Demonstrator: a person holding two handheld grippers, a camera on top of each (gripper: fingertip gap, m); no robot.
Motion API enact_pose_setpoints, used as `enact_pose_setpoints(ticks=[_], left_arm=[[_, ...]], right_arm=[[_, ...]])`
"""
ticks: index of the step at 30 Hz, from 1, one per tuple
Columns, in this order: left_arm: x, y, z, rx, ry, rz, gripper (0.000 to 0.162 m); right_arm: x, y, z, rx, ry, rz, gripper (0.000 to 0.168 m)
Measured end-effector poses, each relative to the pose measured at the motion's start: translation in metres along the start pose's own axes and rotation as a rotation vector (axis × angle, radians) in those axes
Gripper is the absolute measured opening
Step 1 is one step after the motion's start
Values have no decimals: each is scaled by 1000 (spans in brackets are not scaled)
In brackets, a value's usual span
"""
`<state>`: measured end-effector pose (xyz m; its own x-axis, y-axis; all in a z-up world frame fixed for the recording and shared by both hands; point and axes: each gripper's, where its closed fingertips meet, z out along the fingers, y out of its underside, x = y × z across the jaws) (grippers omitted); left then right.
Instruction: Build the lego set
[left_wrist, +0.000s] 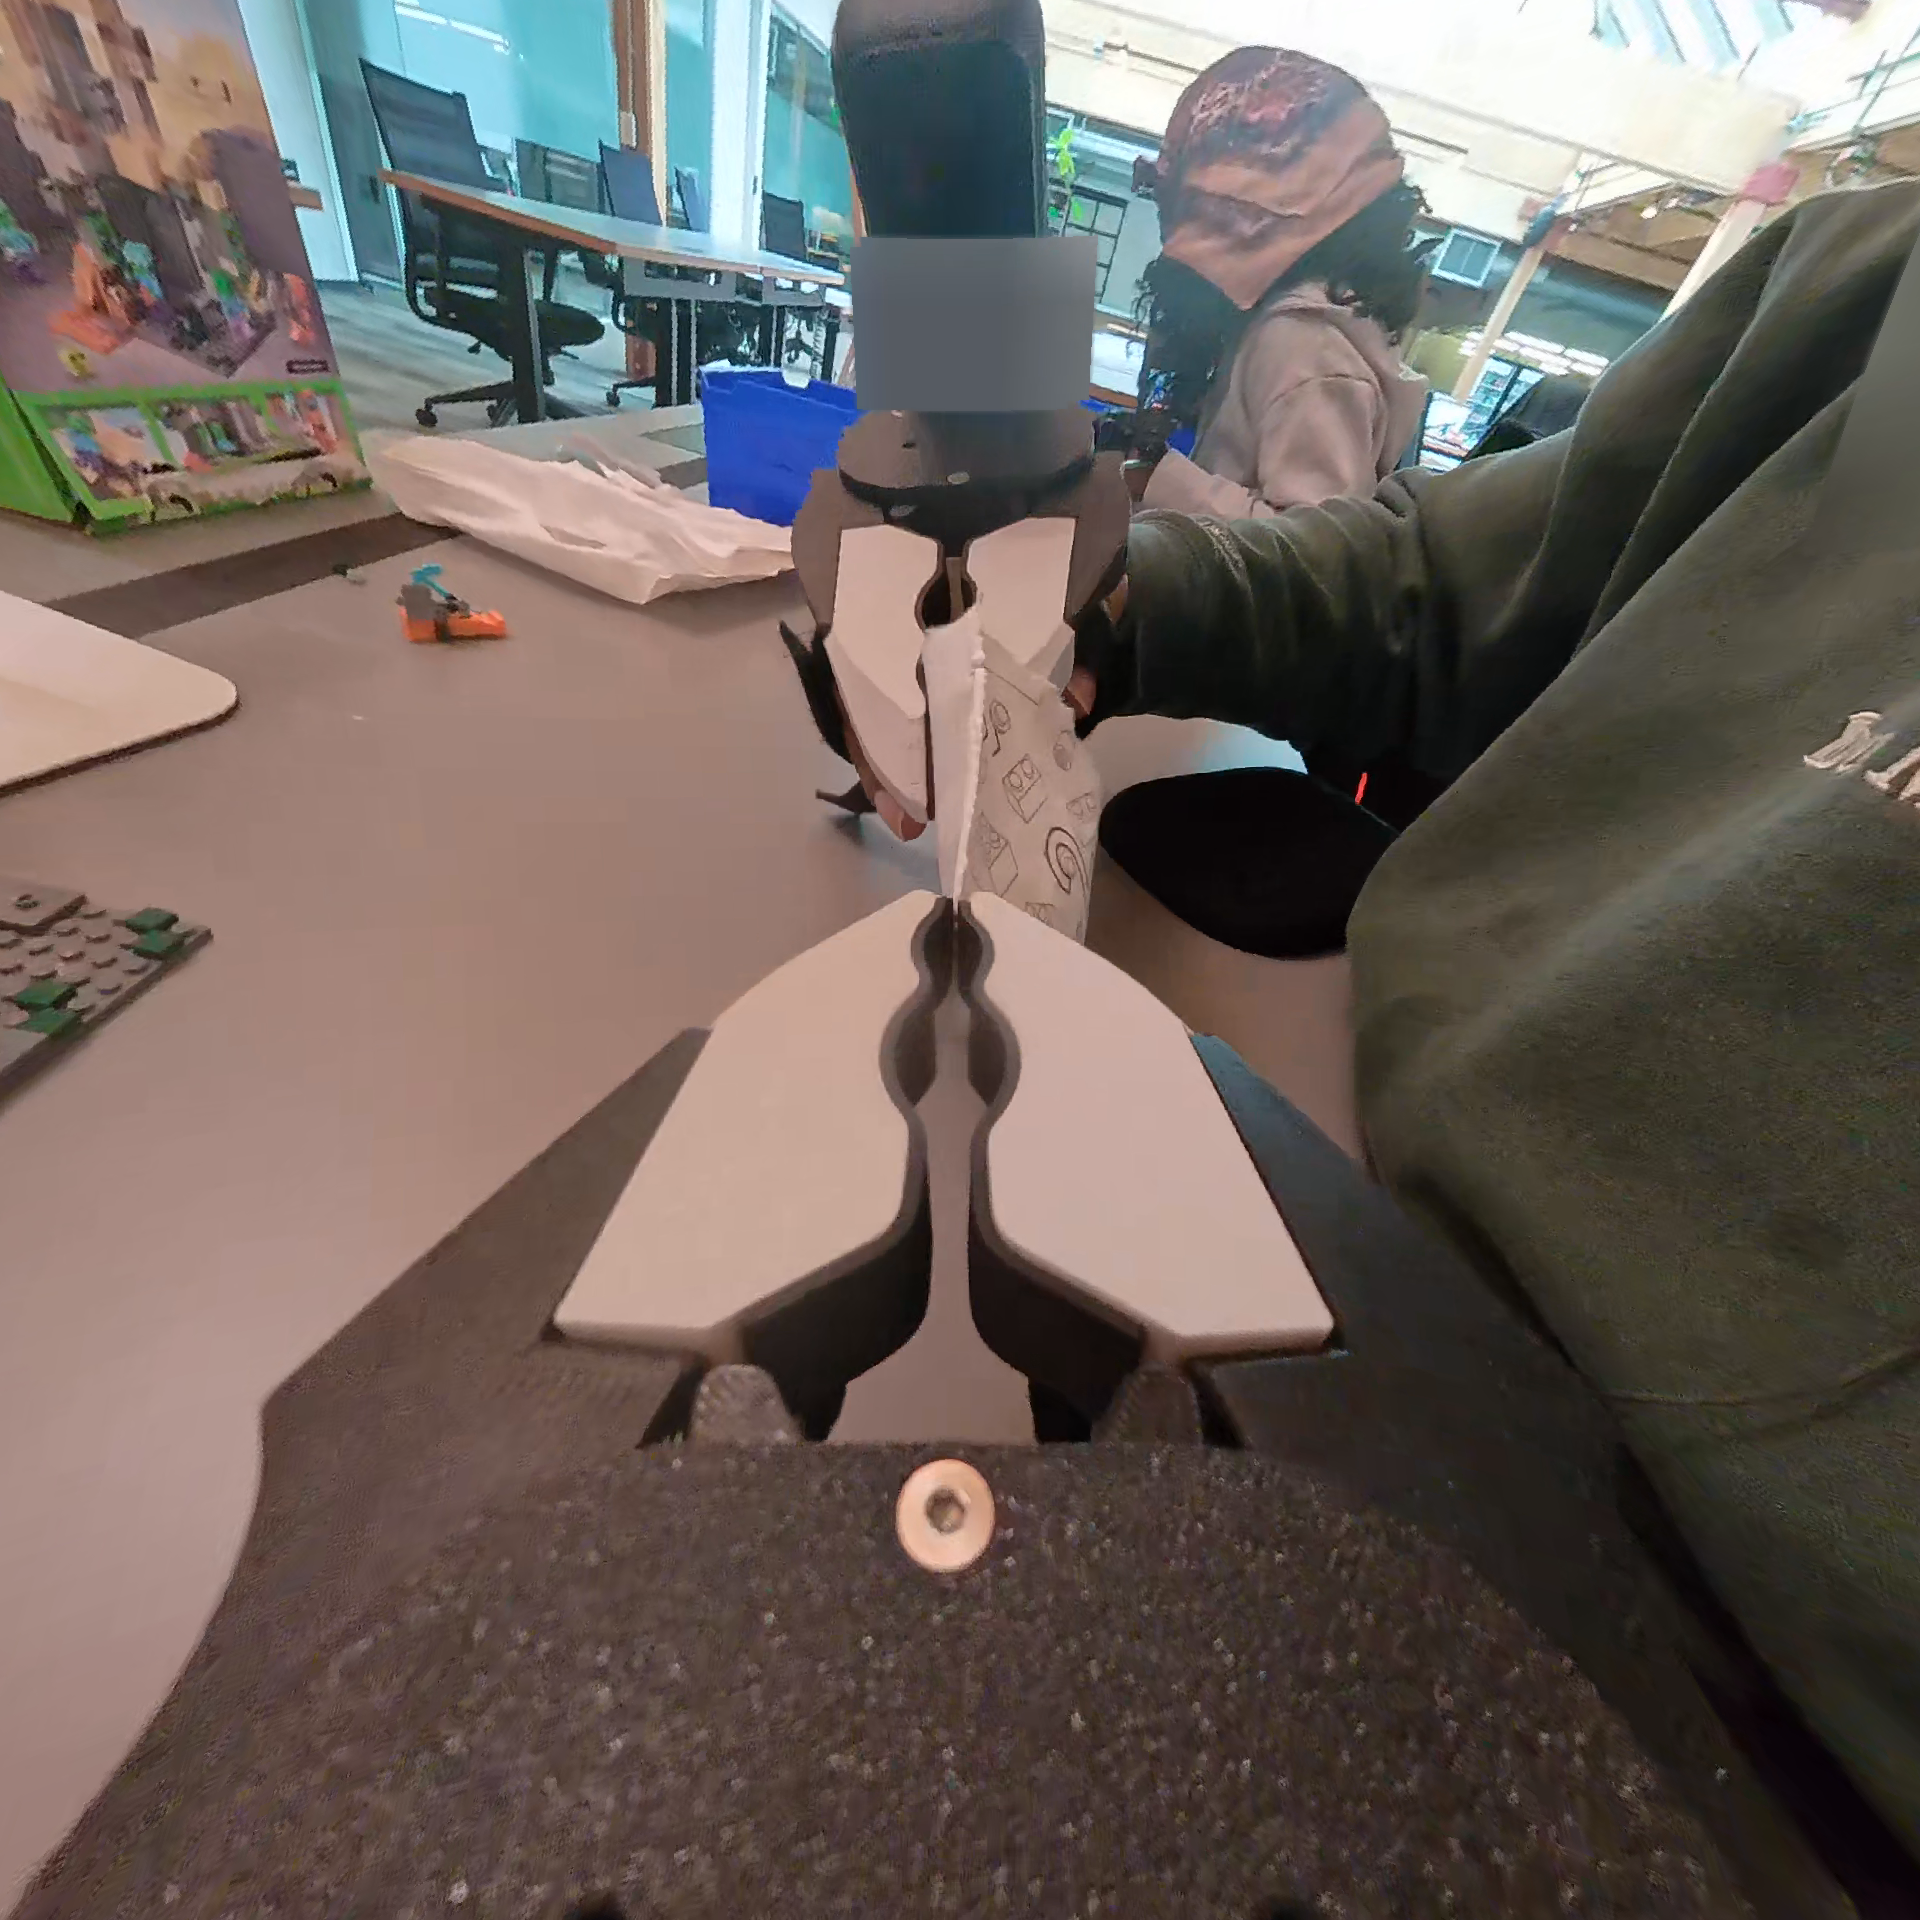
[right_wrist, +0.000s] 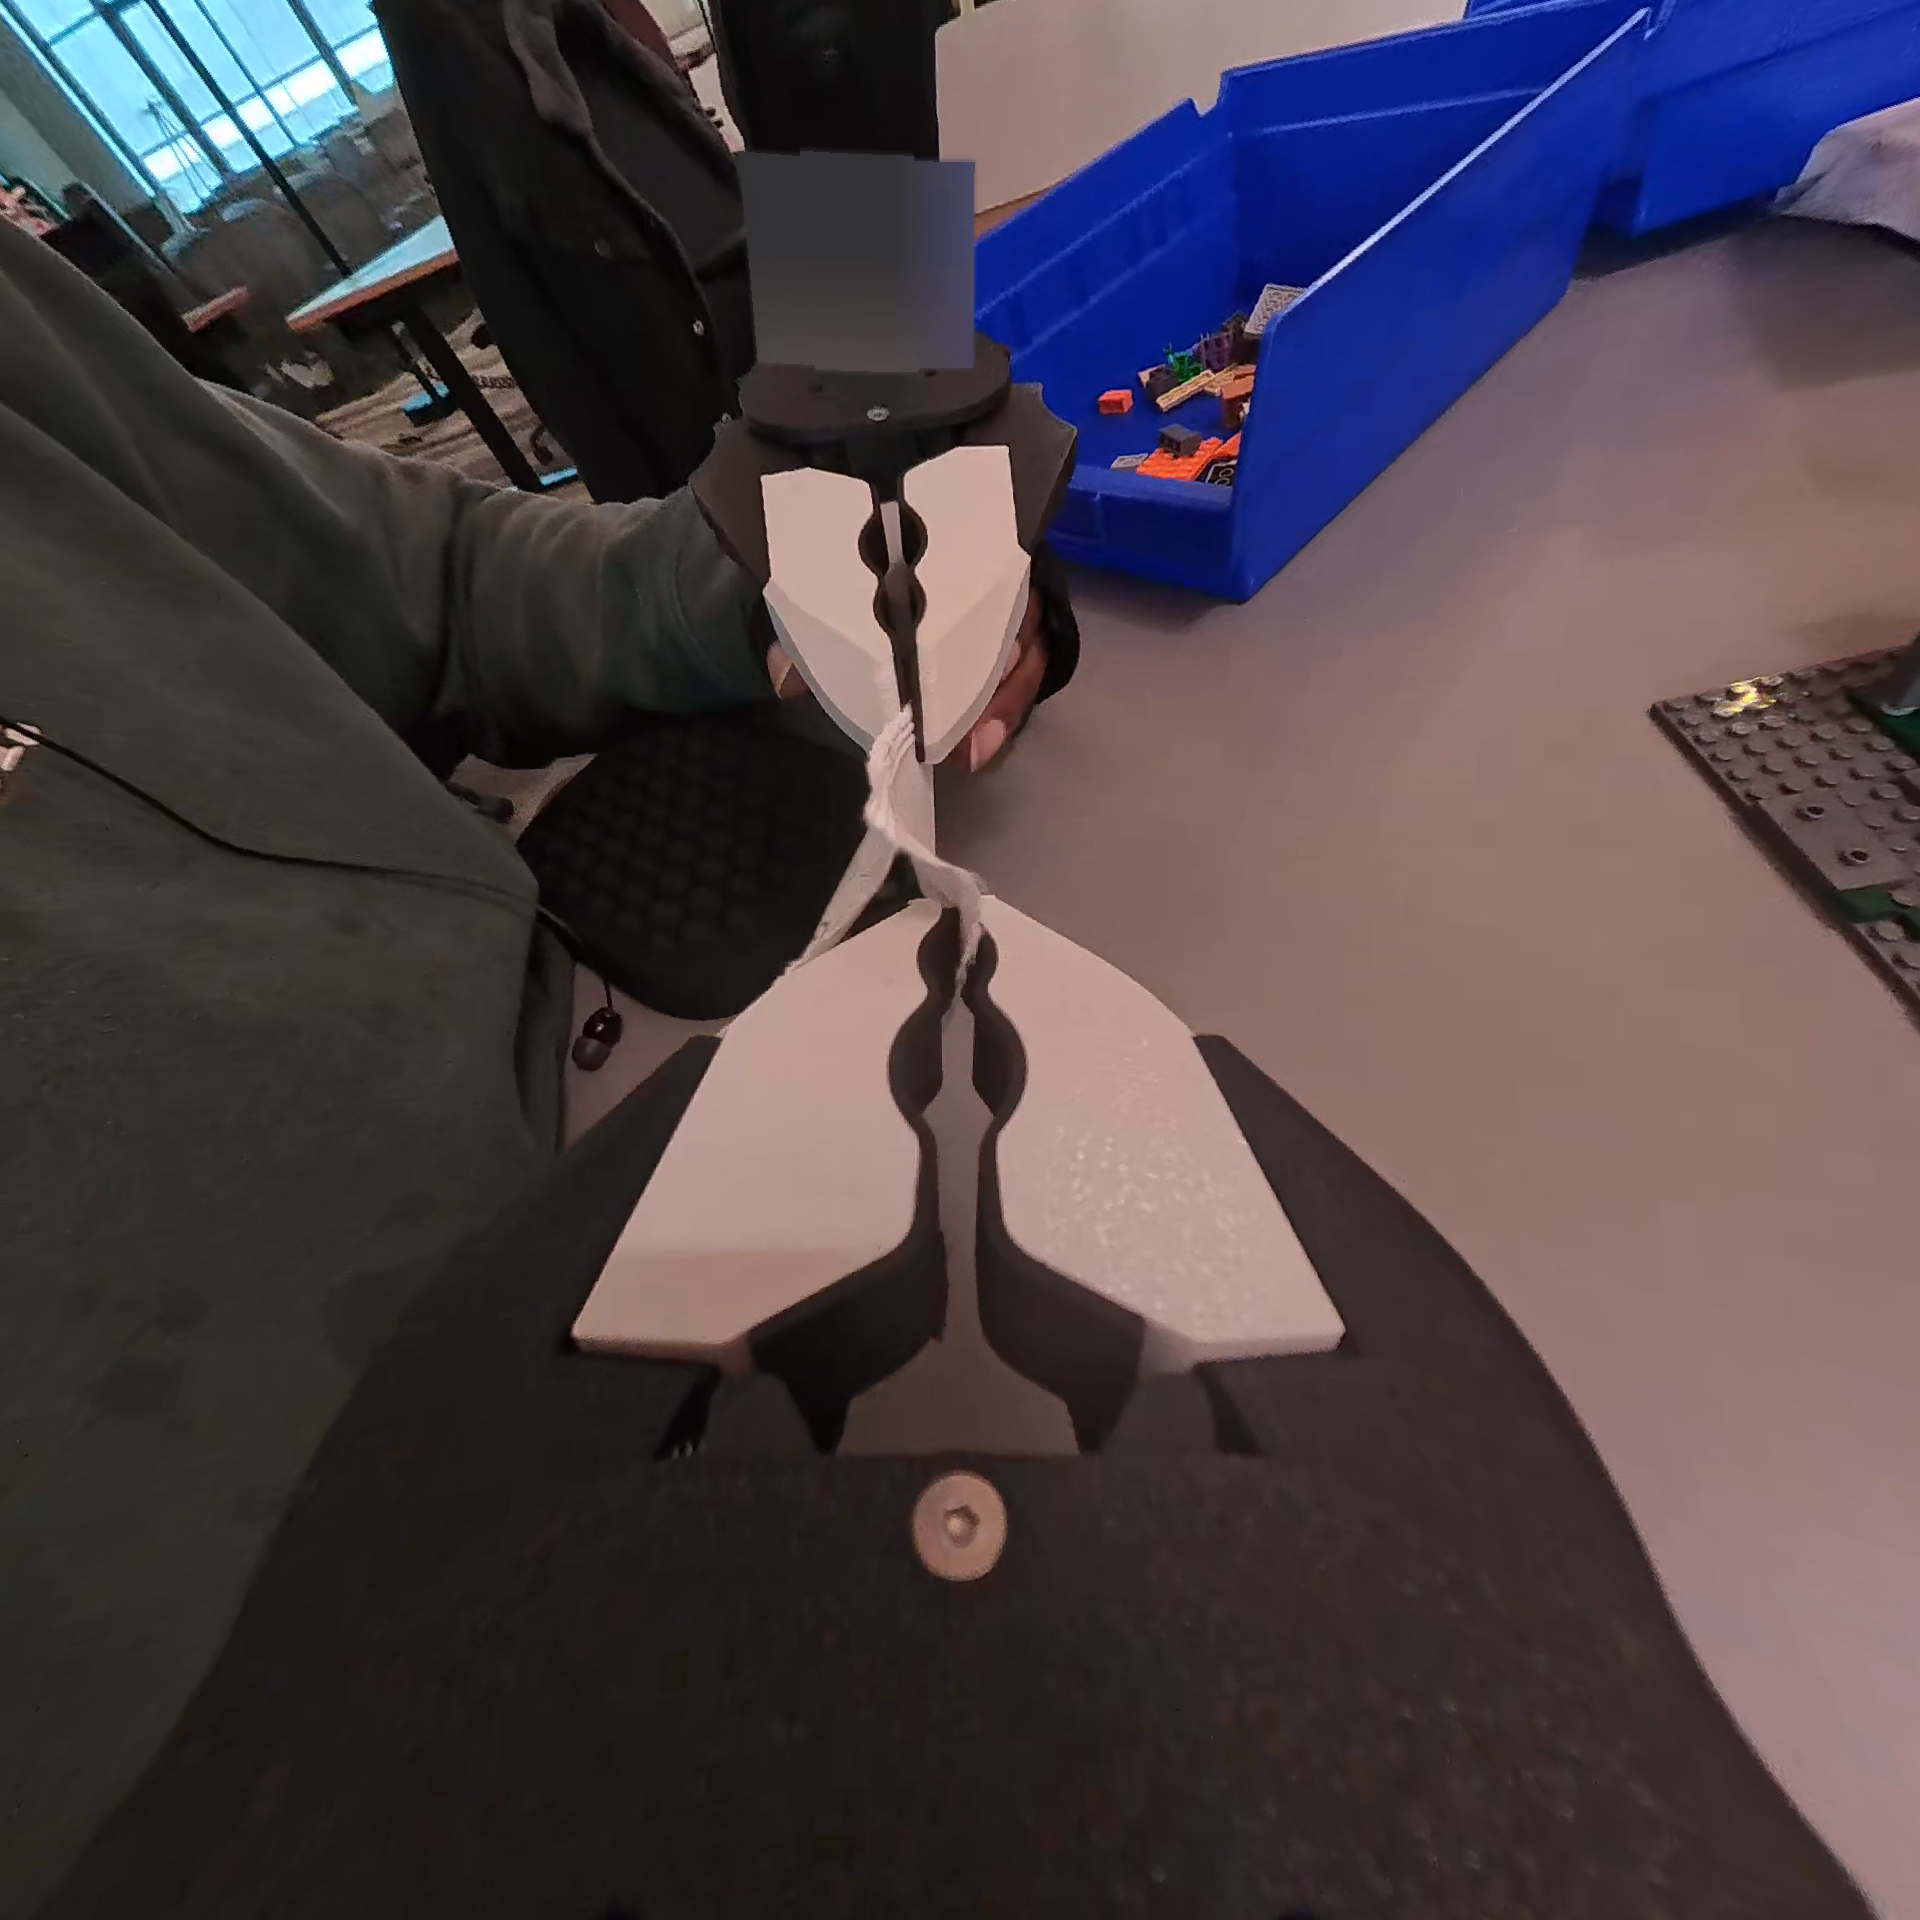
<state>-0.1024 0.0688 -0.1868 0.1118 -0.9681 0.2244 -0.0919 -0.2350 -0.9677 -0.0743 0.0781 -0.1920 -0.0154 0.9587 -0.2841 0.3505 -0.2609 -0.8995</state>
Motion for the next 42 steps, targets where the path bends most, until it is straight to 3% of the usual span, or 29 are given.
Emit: enact_pose_setpoints(ticks=[7,14,24,29,34,39,42], left_arm=[[-6,6,0,-58,-53,8,0],[-20,-15,-32,73,-127,-23,2],[-22,-22,-49,207,-76,-121,35],[-24,-31,-48,206,-114,-71,23],[-27,-44,-72,311,-143,-97,18],[-25,-43,-104,396,-219,-108,17],[-18,-39,-128,413,-285,-93,17]], right_arm=[[0,0,22,-45,0,-67,0],[16,-30,15,-8,24,-98,0],[23,-71,27,43,-87,-92,0],[24,-98,44,69,-154,-75,0],[22,-117,57,42,-180,-99,1],[38,-143,61,101,-165,-82,22],[71,-133,76,53,-52,-40,33]])
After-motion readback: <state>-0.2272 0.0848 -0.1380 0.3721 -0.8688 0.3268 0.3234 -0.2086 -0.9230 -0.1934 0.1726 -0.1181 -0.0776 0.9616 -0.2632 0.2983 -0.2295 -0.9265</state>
